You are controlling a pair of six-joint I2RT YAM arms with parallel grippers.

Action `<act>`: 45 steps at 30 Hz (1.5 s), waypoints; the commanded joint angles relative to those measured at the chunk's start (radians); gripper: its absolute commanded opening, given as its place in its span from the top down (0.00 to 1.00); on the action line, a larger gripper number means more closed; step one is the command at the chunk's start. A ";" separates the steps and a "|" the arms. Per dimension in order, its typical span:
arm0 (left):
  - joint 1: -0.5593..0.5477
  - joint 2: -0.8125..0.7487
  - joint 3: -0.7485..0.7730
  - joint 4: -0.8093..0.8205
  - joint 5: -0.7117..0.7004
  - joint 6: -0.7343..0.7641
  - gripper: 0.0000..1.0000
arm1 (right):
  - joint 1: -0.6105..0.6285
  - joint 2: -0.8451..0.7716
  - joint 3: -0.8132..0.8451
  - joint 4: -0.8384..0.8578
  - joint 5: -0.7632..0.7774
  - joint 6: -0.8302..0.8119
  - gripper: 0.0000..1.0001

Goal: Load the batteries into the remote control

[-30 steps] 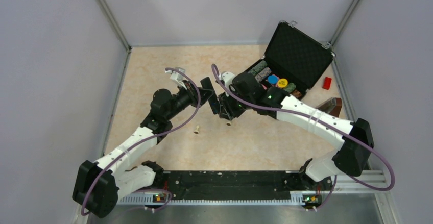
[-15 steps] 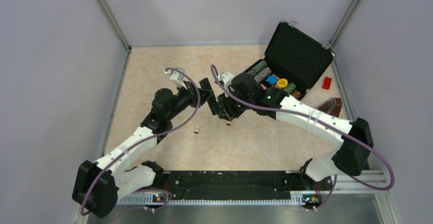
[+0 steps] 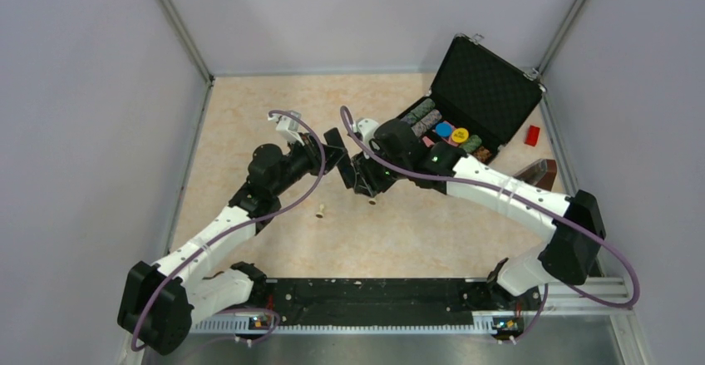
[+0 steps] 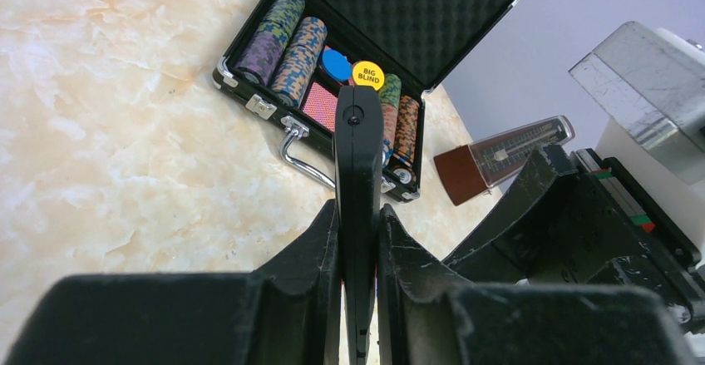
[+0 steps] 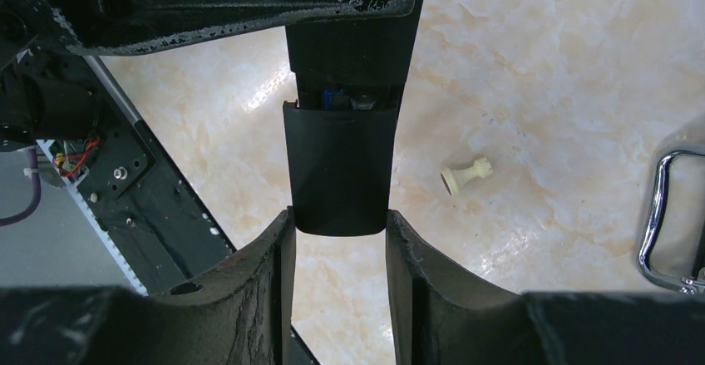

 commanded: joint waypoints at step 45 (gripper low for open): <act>-0.005 -0.041 0.012 0.044 0.057 -0.005 1.00 | 0.011 0.069 0.063 0.072 0.034 0.065 0.67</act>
